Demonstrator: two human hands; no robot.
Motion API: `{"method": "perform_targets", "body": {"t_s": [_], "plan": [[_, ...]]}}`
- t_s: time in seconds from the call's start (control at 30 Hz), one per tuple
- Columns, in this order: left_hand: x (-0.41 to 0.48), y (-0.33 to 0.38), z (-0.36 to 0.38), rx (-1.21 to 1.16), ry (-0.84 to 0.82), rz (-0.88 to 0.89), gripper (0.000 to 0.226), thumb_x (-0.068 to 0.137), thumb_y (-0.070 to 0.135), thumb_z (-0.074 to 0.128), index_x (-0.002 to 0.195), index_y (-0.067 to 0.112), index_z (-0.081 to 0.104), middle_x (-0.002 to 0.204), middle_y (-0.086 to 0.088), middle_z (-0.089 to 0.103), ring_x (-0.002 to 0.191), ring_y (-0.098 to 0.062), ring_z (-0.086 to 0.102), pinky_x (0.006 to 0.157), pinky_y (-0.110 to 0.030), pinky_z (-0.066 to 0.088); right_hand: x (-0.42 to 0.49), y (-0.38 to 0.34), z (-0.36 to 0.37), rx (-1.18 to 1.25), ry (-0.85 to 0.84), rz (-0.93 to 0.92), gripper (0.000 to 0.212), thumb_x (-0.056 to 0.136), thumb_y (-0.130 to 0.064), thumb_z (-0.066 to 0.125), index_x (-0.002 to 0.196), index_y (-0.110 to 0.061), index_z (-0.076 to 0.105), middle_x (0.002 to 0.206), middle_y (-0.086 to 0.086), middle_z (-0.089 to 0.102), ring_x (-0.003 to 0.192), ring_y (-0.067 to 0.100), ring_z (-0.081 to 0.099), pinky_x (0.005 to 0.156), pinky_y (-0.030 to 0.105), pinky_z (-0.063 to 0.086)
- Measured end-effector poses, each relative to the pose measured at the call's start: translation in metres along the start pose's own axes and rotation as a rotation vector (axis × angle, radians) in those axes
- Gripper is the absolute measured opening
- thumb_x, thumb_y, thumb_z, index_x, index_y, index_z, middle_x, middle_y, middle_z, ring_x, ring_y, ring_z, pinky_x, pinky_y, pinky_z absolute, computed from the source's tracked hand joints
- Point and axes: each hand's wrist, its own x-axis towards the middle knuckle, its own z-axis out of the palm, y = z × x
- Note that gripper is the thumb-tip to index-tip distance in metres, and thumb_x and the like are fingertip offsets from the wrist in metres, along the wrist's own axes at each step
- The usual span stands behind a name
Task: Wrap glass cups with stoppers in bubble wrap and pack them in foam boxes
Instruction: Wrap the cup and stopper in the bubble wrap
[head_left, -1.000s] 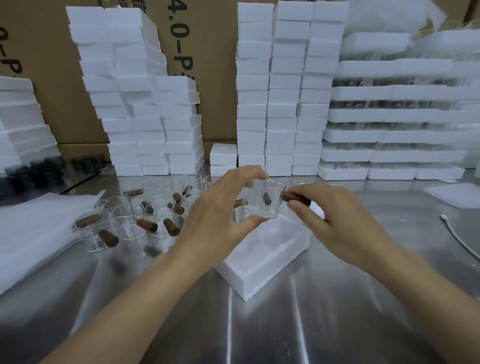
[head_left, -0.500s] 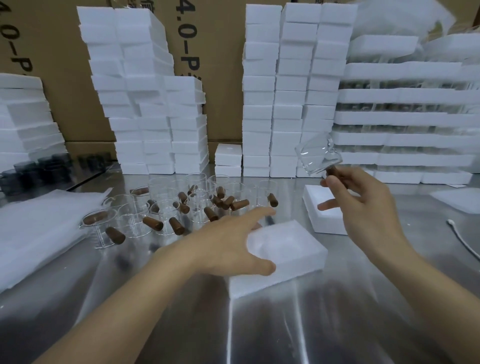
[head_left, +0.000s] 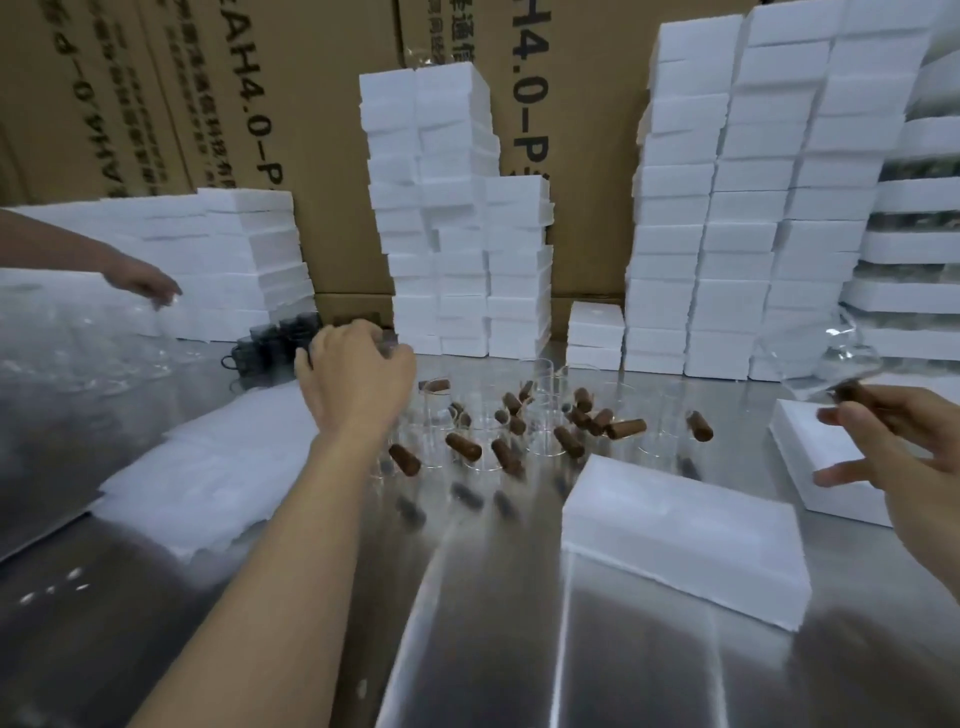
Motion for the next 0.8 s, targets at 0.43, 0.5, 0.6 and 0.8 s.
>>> {"method": "perform_targets", "body": {"t_s": [0.43, 0.5, 0.6, 0.8], "plan": [[0.023, -0.039, 0.007, 0.191, -0.508, -0.386, 0.061, 0.108, 0.046, 0.033, 0.16, 0.016, 0.046, 0.156, -0.018, 0.054, 0.156, -0.04, 0.031, 0.129, -0.061, -0.014, 0.012, 0.008, -0.001, 0.067, -0.043, 0.039, 0.056, 0.085, -0.081, 0.058, 0.12, -0.039, 0.068, 0.12, -0.019, 0.071, 0.088, 0.01, 0.077, 0.066, 0.075, 0.055], [0.02, -0.035, 0.001, 0.144, -0.434, -0.364, 0.058, 0.11, 0.044, 0.036, 0.155, 0.012, 0.05, 0.151, -0.017, 0.057, 0.155, -0.041, 0.032, 0.129, -0.062, -0.012, 0.007, -0.002, -0.002, 0.067, -0.042, 0.049, 0.06, 0.082, -0.087, 0.055, 0.12, -0.041, 0.067, 0.121, -0.02, 0.071, 0.074, 0.013, 0.078, 0.063, 0.066, 0.058], [0.014, -0.016, -0.01, 0.012, -0.127, -0.122, 0.047, 0.107, 0.031, 0.047, 0.148, 0.01, 0.056, 0.139, -0.014, 0.062, 0.145, -0.042, 0.045, 0.129, -0.066, 0.006, -0.004, -0.022, -0.002, 0.057, -0.025, 0.039, 0.063, 0.082, -0.089, 0.052, 0.123, -0.043, 0.066, 0.123, -0.019, 0.071, 0.066, 0.016, 0.078, 0.058, 0.052, 0.053], [-0.031, 0.06, -0.017, -0.289, 0.09, 0.475, 0.055, 0.107, 0.019, 0.061, 0.16, 0.013, 0.049, 0.164, -0.002, 0.051, 0.15, -0.027, 0.044, 0.124, -0.048, 0.035, -0.017, -0.05, 0.007, 0.045, 0.04, -0.011, 0.019, 0.096, -0.063, 0.052, 0.106, -0.052, 0.065, 0.113, -0.023, 0.072, 0.062, 0.01, 0.076, 0.062, 0.029, 0.052]]}}
